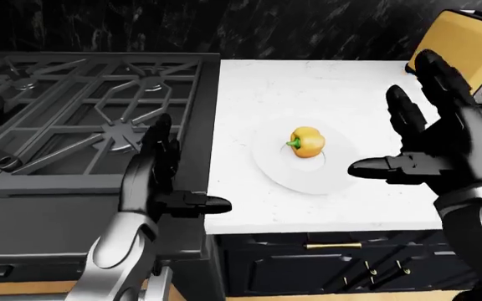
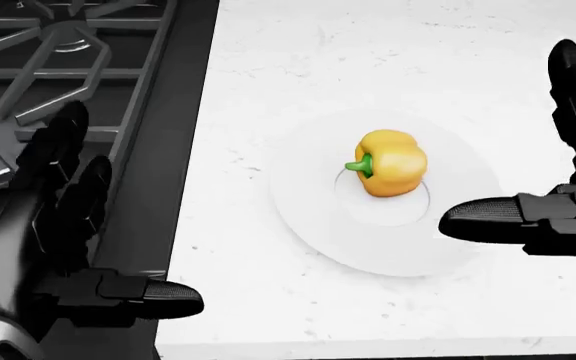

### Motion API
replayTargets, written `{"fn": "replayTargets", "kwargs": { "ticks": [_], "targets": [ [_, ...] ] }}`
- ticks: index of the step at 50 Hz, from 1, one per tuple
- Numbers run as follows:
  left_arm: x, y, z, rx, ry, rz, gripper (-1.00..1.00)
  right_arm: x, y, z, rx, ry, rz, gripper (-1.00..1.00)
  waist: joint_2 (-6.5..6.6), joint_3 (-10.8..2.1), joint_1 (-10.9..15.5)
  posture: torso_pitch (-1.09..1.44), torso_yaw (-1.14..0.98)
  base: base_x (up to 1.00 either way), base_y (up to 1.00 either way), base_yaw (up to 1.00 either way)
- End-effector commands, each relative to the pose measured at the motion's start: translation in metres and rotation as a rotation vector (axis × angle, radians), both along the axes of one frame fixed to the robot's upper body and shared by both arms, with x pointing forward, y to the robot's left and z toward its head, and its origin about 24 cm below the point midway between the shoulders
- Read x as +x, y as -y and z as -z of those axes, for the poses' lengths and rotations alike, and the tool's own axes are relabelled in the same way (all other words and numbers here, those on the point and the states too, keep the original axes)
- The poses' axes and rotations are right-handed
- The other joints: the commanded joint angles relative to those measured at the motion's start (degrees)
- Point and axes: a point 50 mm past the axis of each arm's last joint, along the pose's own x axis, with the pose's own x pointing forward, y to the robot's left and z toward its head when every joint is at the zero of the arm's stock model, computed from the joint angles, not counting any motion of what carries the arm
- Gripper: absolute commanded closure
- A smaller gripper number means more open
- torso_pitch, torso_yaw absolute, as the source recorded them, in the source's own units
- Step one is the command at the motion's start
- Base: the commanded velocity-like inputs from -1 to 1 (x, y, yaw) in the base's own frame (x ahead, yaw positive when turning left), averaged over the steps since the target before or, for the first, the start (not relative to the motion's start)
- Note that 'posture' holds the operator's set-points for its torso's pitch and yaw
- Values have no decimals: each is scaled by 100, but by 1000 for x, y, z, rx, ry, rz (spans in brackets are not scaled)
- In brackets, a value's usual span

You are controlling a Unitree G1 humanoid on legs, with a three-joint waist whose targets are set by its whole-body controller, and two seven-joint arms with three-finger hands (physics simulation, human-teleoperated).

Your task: Pick the bell pepper from the plate and place it in the pan.

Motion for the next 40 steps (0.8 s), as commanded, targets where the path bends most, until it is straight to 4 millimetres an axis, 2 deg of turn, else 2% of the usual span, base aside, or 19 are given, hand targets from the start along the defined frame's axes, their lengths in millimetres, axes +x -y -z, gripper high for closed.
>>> {"fn": "replayTargets", "kwargs": {
  "ticks": [1, 3, 7, 8, 10, 13, 15, 18, 20, 22, 26, 34, 40],
  "targets": [
    [-2, -5, -10, -4, 79, -16, -100, -3, 0, -17, -106, 73, 16, -100, -49, -113, 8, 0, 0, 0, 0, 0],
    [-3, -6, -10, -9, 79, -18, -100, -2, 5, -41, -217, 108, 22, -100, -69, -102, 11, 0, 0, 0, 0, 0],
    [-1, -9, -10, -16, 79, -23, -100, 4, 5, -61, -460, 134, -18, -100, -104, -52, 5, 0, 0, 0, 0, 0],
    [-1, -9, -10, -17, 79, -24, -100, 7, 7, -75, -513, 194, -11, -100, -114, -40, 4, 0, 0, 0, 0, 0],
    [-1, -8, -11, -16, 79, -24, -100, 11, 5, -87, -635, 230, -67, -100, -119, -19, -14, 0, 0, 0, 0, 0],
    [-1, -5, -12, -17, 80, -17, -100, 24, 4, -104, -806, 288, -103, -100, -108, 19, -35, 0, 0, 0, 0, 0],
    [-2, -4, -13, -13, 84, -3, -100, 33, 3, -104, -964, 267, -175, -100, -85, 41, -64, 0, 0, 0, 0, 0],
    [-2, -4, -14, -12, 85, -2, -100, 45, 2, -109, -1097, 208, -258, -100, -68, 35, -75, 0, 0, 0, 0, 0],
    [-2, -3, -15, -10, 85, 0, -100, 55, -3, -102, -1258, 188, -327, -100, -43, 46, -88, 0, 0, 0, 0, 0],
    [-3, -3, -16, -8, 85, 4, -100, 60, -7, -99, -1387, 188, -353, -100, -16, 43, -99, 0, 0, 0, 0, 0],
    [-3, -2, -16, -5, 86, 9, -100, 65, -19, -93, -1540, 186, -433, -100, 28, 16, -116, 0, 0, 0, 0, 0],
    [-2, -1, -16, -3, 87, 17, -100, 84, -37, -107, -1682, 188, -480, -100, 127, -1, -153, 0, 0, 0, 0, 0],
    [-2, -1, -16, -6, 87, 19, -100, 101, -52, -103, -1769, 181, -503, -100, 161, -16, -192, 0, 0, 0, 0, 0]
  ]
}}
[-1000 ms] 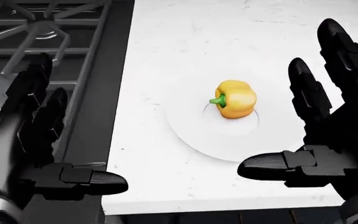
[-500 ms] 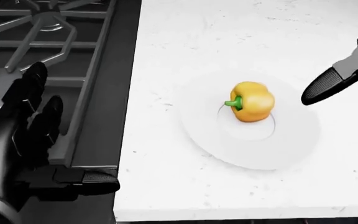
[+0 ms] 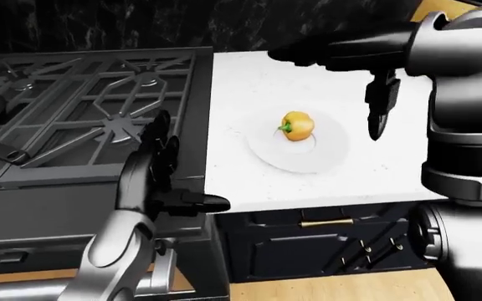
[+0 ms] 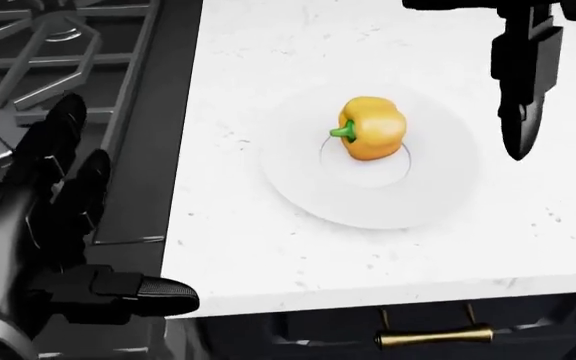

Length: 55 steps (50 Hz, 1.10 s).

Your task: Pick the bell pepper from the plate and place it in the pan.

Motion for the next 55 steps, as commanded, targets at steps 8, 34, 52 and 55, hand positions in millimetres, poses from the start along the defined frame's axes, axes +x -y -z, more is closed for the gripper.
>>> {"fn": "replayTargets", "kwargs": {
  "ticks": [8, 34, 52, 55],
  "targets": [
    [-2, -2, -9, -5, 75, 1, -100, 5, -18, -2, -30, 83, -23, -82, 29, -141, -13, 0, 0, 0, 0, 0],
    [-2, -2, -6, -4, 71, 1, -100, 16, -26, 3, -37, 96, -23, -11, 40, -180, -9, 0, 0, 0, 0, 0],
    [-3, -2, -7, -3, 71, 1, -100, 17, -16, 21, -43, 80, 3, -20, 22, -173, -6, 0, 0, 0, 0, 0],
    [-3, -2, -7, -3, 71, 2, -100, 17, -16, 20, -39, 80, 5, -20, 19, -174, -3, 0, 0, 0, 0, 0]
  ]
}}
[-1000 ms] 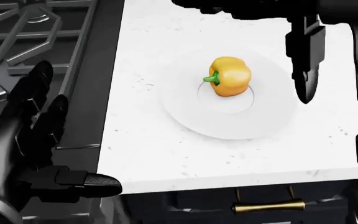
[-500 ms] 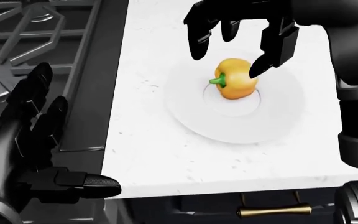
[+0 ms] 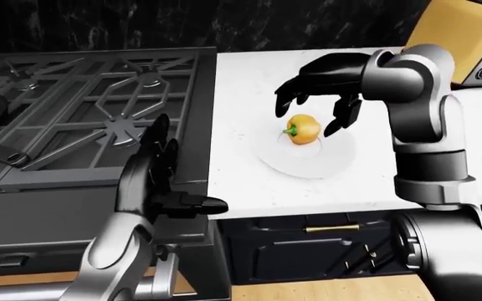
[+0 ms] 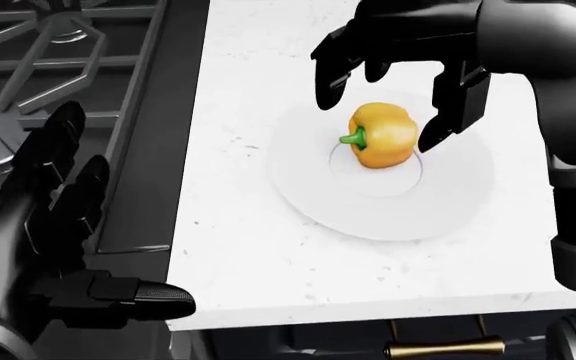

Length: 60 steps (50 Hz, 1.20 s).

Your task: Pick the bell pepper from the plate and place it in the pan.

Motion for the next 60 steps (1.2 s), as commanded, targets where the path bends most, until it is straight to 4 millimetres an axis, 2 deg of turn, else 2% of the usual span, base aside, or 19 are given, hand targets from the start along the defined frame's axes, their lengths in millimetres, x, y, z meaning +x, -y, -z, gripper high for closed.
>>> {"fn": "replayTargets", "kwargs": {
  "ticks": [1, 24, 42, 45, 60],
  "targets": [
    [-3, 1, -12, 2, 78, 5, -100, -7, 0, -21, 27, 89, -9, -20, -9, -151, 0, 0, 0, 0, 0, 0],
    [-3, 2, -14, 3, 80, 9, -100, -4, 0, -8, 33, 70, -5, -19, -20, -151, 6, 0, 0, 0, 0, 0],
    [-3, 2, -11, 3, 76, 10, -100, 9, -1, -4, 12, 111, -10, -19, -15, -170, 9, 0, 0, 0, 0, 0],
    [-2, 2, -10, 2, 75, 11, -100, 18, -1, 1, -2, 129, -6, -19, -11, -173, 4, 0, 0, 0, 0, 0],
    [-2, 2, -9, 2, 74, 11, -100, 20, 0, 7, -10, 125, -1, -19, -28, -183, 21, 0, 0, 0, 0, 0]
  ]
}}
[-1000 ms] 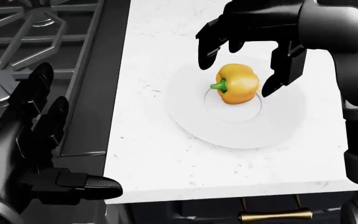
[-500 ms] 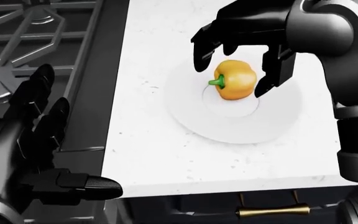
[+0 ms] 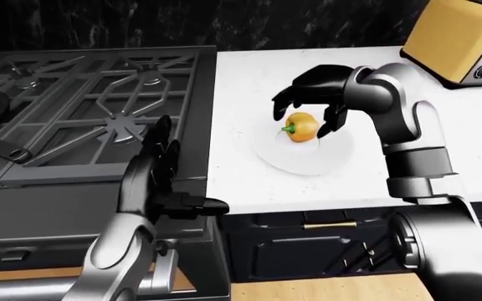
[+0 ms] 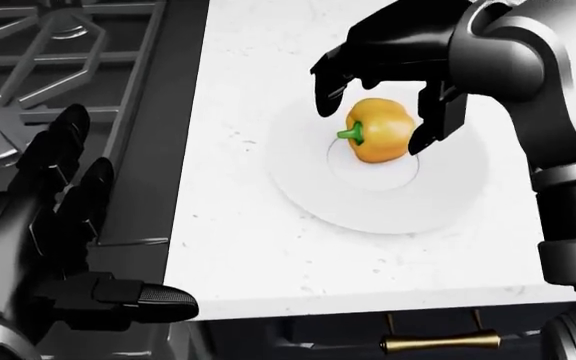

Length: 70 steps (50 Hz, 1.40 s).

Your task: Pick the bell pepper from the plate and place it in the pan.

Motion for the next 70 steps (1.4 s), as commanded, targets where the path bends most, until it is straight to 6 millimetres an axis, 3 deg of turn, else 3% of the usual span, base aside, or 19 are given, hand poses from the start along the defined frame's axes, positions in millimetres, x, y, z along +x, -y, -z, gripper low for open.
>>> {"fn": "replayTargets", "kwargs": {
  "ticks": [1, 32, 33, 36, 37, 44, 46, 47, 59, 70],
  "targets": [
    [-2, 1, -12, 2, 78, 3, -100, -3, 1, -21, 27, 88, -7, -19, -5, -145, 1, 0, 0, 0, 0, 0],
    [-3, 1, -13, 3, 80, 6, -100, 7, 4, -1, 26, 90, 1, -16, -32, -148, 23, 0, 0, 0, 0, 0],
    [-3, 1, -13, 3, 80, 6, -100, 7, 3, 0, 29, 91, -1, -13, -33, -148, 23, 0, 0, 0, 0, 0],
    [-3, 2, -14, 3, 81, 7, -100, 8, 2, 1, 43, 98, -6, 34, -34, -152, 23, 0, 0, 0, 0, 0],
    [-3, 1, -14, 3, 81, 6, -100, 9, 2, 1, 46, 104, -7, 58, -34, -153, 24, 0, 0, 0, 0, 0],
    [-4, 1, -14, -5, 81, 9, -100, 11, 2, 0, 59, 134, 1, 60, -36, -154, 36, 0, 0, 0, 0, 0],
    [-4, 0, -14, -6, 80, 9, -100, 11, 1, -1, 63, 145, 1, 69, -38, -153, 39, 0, 0, 0, 0, 0],
    [-4, 0, -14, -7, 80, 9, -100, 12, 1, -4, 76, 163, -1, 100, -38, -154, 39, 0, 0, 0, 0, 0],
    [-4, 1, -13, -4, 80, 9, -100, 4, 1, -39, 207, 215, 0, 100, -38, -134, 44, 0, 0, 0, 0, 0],
    [-5, -1, -22, 8, 97, 0, -100, -35, 14, -72, 366, 257, -69, 100, -68, -108, 60, 0, 0, 0, 0, 0]
  ]
}}
